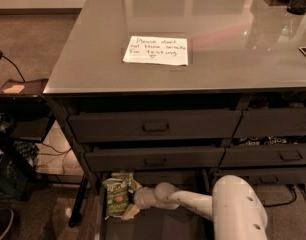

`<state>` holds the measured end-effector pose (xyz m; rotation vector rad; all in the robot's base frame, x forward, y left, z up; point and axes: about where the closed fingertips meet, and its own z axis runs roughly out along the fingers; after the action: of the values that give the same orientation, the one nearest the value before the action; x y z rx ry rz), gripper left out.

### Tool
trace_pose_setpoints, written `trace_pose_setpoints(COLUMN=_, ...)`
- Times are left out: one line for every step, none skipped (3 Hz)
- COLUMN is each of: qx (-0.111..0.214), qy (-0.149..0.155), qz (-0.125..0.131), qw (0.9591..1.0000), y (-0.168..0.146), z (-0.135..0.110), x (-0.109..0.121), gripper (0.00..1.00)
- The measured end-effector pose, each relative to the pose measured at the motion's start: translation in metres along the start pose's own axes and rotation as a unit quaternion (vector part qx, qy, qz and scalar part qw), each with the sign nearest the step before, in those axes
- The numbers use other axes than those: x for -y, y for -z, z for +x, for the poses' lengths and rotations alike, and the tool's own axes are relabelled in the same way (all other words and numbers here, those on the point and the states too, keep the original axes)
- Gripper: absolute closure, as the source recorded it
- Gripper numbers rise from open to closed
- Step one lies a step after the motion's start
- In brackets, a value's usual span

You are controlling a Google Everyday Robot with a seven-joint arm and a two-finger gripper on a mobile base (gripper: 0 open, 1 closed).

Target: Pick green jalapeno chip bag from bottom drawer and place on counter

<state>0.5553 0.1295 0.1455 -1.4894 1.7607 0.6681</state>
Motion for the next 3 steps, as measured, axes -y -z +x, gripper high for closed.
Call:
trace_pose_setpoints(qx=0.003, qy=-0.001, qz=-0.009, qw=1.0000, y=-0.0135, z=-0.0015, x=0.0025, gripper=0.00)
trace_pose_setpoints(qx=0.007, qy=0.000, qz=-0.014, qw=0.9999, y=-0.0227, z=-0.0025, x=0.0030, gripper=0.18)
trace_pose_setpoints(qx=0.008, qy=0.001, qz=-0.014, qw=0.9999, y=-0.0232, z=-0.0031, x=0.0033, gripper=0.43)
